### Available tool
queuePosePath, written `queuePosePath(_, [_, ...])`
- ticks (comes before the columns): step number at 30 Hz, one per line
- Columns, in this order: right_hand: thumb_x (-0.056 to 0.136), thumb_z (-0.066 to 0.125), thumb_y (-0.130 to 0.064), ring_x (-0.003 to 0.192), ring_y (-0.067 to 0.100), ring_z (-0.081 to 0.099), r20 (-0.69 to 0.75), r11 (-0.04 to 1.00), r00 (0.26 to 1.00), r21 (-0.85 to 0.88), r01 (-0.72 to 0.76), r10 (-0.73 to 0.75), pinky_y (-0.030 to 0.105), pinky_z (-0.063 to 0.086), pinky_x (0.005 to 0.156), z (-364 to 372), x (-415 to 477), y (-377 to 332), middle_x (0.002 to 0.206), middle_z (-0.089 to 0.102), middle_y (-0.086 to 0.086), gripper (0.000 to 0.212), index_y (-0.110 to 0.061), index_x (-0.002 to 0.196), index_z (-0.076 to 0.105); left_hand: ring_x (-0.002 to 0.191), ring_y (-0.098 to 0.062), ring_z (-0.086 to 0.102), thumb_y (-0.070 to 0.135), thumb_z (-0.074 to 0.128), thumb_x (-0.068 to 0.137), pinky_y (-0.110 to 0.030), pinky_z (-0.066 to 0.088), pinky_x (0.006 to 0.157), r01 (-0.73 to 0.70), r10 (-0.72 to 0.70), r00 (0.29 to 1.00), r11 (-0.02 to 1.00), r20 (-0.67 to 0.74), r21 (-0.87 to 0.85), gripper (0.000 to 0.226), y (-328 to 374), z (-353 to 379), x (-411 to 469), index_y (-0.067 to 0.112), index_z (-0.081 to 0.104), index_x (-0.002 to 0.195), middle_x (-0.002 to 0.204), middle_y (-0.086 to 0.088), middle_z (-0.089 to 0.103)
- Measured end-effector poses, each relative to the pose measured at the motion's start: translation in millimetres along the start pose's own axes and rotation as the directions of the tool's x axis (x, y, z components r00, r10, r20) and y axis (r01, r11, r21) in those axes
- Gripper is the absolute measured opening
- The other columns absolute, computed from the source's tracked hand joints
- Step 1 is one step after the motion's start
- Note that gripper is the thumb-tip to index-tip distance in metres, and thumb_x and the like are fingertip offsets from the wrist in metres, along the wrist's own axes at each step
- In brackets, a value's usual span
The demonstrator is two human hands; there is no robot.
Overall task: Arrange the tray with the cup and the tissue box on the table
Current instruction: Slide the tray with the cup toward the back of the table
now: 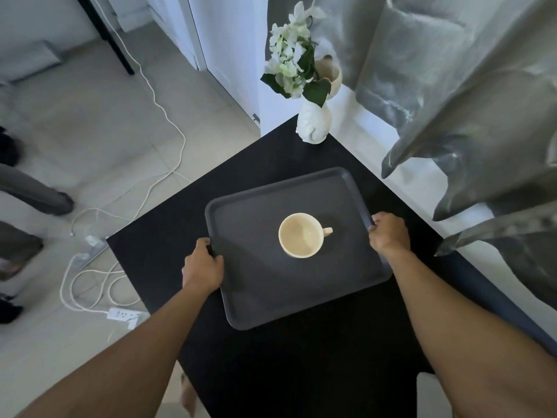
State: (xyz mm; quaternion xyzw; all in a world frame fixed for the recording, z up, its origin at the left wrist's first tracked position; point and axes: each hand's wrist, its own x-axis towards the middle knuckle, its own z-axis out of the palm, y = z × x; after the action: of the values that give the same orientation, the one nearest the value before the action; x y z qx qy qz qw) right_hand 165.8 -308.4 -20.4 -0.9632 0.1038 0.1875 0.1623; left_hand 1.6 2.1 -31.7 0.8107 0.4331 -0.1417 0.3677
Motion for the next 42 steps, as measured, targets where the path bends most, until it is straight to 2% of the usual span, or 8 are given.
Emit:
queuePosePath(4, [0.090, 0.060, -0.008, 0.098, 0.036, 0.066, 0.008, 0.999, 0.999, 0.012, -0.044, 0.044, 0.031, 0.047, 0.070, -6.2, -10.6, 10.6, 0.095, 0.067, 0.015, 0.010, -0.003, 0.097, 0.067, 0.105, -0.034, 0.060, 0.018, 0.057, 0.090, -0.040, 0.044, 0.085, -0.062, 0.062, 0.998, 0.998, 0.007, 0.028, 0.044, 8.1, -5.3, 2.5, 0.019, 0.049, 0.133, 0.107, -0.009, 0.069])
queuePosePath(9, [0.090, 0.059, -0.007, 0.100, 0.035, 0.065, -0.014, 0.993, 0.994, 0.056, -0.105, 0.106, 0.031, 0.048, 0.075, -21.9, -28.8, 25.6, 0.101, 0.069, 0.015, 0.012, -0.005, 0.097, 0.068, 0.100, -0.032, 0.064, 0.019, 0.058, 0.089, -0.043, 0.050, 0.092, -0.164, 0.161, 0.986, 0.984, 0.044, 0.070, 0.046, 29.9, -16.4, 9.0, 0.020, 0.049, 0.134, 0.104, -0.007, 0.071])
queuePosePath(17, [0.091, 0.057, -0.008, 0.076, 0.026, 0.058, -0.027, 0.959, 0.976, 0.194, -0.207, 0.216, 0.031, 0.043, 0.067, -40.4, -70.0, 55.7, 0.077, 0.060, 0.006, 0.027, -0.016, 0.064, 0.054, 0.101, -0.032, 0.066, 0.022, 0.059, 0.087, -0.045, 0.051, 0.096, -0.382, 0.370, 0.924, 0.901, 0.096, 0.204, 0.050, 85.2, -36.8, 17.2, 0.023, 0.053, 0.136, 0.098, -0.005, 0.073])
queuePosePath(25, [0.092, 0.055, -0.010, 0.064, 0.019, 0.055, 0.026, 0.881, 0.941, 0.342, -0.326, 0.338, 0.030, 0.038, 0.054, -40.9, -114.0, 80.0, 0.074, 0.059, 0.007, 0.018, -0.009, 0.075, 0.062, 0.103, -0.031, 0.066, 0.021, 0.060, 0.085, -0.047, 0.051, 0.098, -0.513, 0.478, 0.858, 0.815, 0.188, 0.271, 0.053, 128.8, -32.5, 27.2, 0.027, 0.053, 0.138, 0.096, -0.003, 0.074])
queuePosePath(29, [0.093, 0.054, -0.013, 0.072, 0.022, 0.058, 0.083, 0.817, 0.910, 0.412, -0.403, 0.407, 0.032, 0.044, 0.059, -29.2, -132.2, 86.6, 0.083, 0.061, 0.010, 0.013, -0.009, 0.082, 0.061, 0.106, -0.031, 0.066, 0.024, 0.060, 0.086, -0.047, 0.050, 0.099, -0.577, 0.515, 0.816, 0.755, 0.263, 0.312, 0.051, 145.5, -21.3, 39.5, 0.030, 0.054, 0.136, 0.103, -0.002, 0.074])
queuePosePath(34, [0.092, 0.054, -0.015, 0.070, 0.020, 0.059, 0.137, 0.748, 0.854, 0.427, -0.507, 0.501, 0.030, 0.041, 0.052, -2.3, -144.1, 92.3, 0.083, 0.063, 0.010, 0.016, -0.005, 0.085, 0.064, 0.113, -0.034, 0.062, 0.023, 0.058, 0.087, -0.048, 0.046, 0.103, -0.663, 0.563, 0.748, 0.665, 0.353, 0.345, 0.050, 171.1, -5.5, 56.6, 0.030, 0.055, 0.136, 0.109, -0.005, 0.074])
queuePosePath(38, [0.087, 0.057, -0.020, 0.076, 0.024, 0.061, 0.134, 0.716, 0.829, 0.441, -0.540, 0.543, 0.029, 0.040, 0.054, 12.2, -144.6, 95.6, 0.090, 0.065, 0.011, 0.017, -0.005, 0.088, 0.065, 0.113, -0.034, 0.063, 0.023, 0.059, 0.087, -0.047, 0.049, 0.099, -0.682, 0.546, 0.726, 0.647, 0.417, 0.341, 0.050, 184.3, 7.1, 68.9, 0.029, 0.055, 0.136, 0.113, -0.006, 0.073])
queuePosePath(42, [0.088, 0.054, -0.015, 0.069, 0.019, 0.057, 0.138, 0.707, 0.813, 0.426, -0.565, 0.566, 0.030, 0.039, 0.058, 14.4, -132.7, 94.5, 0.086, 0.064, 0.011, 0.015, -0.006, 0.081, 0.063, 0.118, -0.035, 0.060, 0.025, 0.060, 0.085, -0.047, 0.048, 0.101, -0.685, 0.528, 0.721, 0.637, 0.448, 0.352, 0.051, 196.6, 21.6, 83.1, 0.033, 0.055, 0.136, 0.121, -0.006, 0.071])
